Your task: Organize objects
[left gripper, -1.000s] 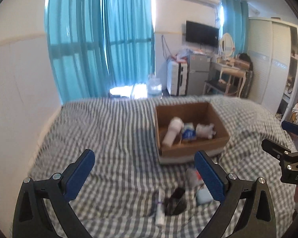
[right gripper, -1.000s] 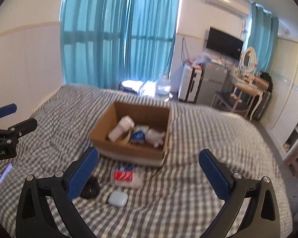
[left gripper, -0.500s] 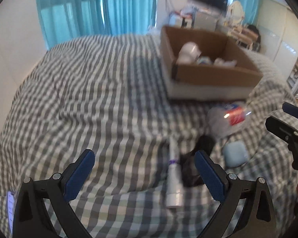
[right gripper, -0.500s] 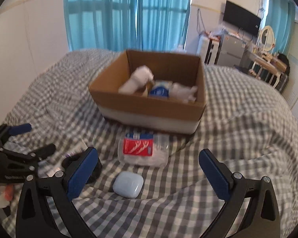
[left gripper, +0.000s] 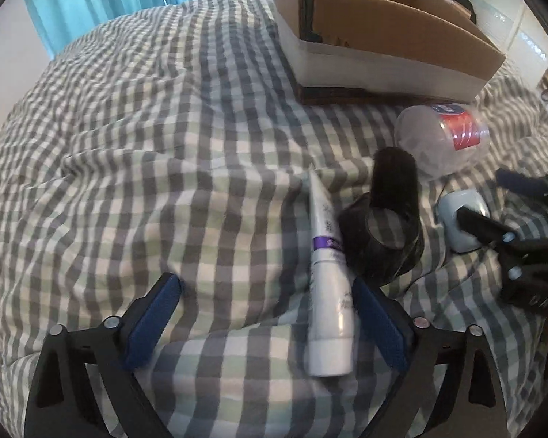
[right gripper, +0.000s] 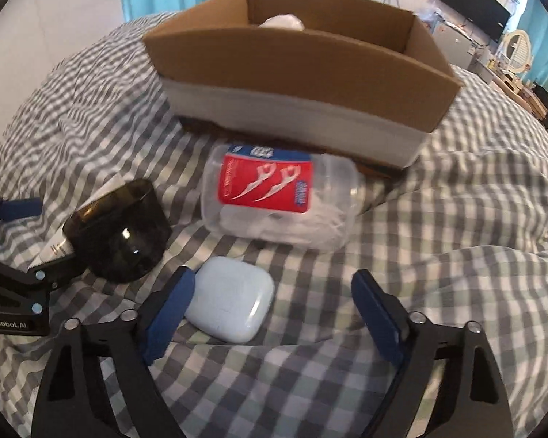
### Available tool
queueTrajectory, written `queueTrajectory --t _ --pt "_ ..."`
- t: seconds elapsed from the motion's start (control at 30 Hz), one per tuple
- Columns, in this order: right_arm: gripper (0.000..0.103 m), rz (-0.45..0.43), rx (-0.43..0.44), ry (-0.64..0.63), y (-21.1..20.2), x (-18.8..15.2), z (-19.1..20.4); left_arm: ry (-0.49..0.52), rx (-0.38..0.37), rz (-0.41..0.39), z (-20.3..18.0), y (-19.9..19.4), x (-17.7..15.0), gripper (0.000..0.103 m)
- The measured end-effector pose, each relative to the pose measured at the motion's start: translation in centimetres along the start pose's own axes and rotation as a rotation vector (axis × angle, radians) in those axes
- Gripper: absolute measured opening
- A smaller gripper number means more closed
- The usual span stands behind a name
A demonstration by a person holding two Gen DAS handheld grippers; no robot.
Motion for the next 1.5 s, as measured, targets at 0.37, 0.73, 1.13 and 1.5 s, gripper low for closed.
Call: queueTrajectory --t 0.37,0.73,1.13,1.5 --pt "0.058 0.042 0.030 -0.037 1.2 -0.9 1.2 0.057 -0.079 -0.011 -2.3 -0.1 0.1 0.028" --pt "0.053 0.028 0.014 -0.048 0.2 -1.4 1.6 0.109 -0.130 0.025 -4.5 -0.9 -1.7 0.021" --pt "0.053 -0.029 0.020 -0.092 -3.8 -1.5 2.9 0.089 -0.061 -0.089 -3.6 -5.7 -2.1 0.020" --pt "0.053 -0.122 0.045 -0.099 -9.1 -2.0 4.8 0.045 -0.037 -0.179 -2.1 -10.5 -1.6 0.020"
Point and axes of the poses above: each gripper's, at about its wrist camera, not at the fingertips, and y roughly the way its jaws point, z to its left, x to its top, the point moved 7 cm from there along y, roughly the way its jaws point, and after that the axes turned 11 degrees about x, right-handed, at the moved point
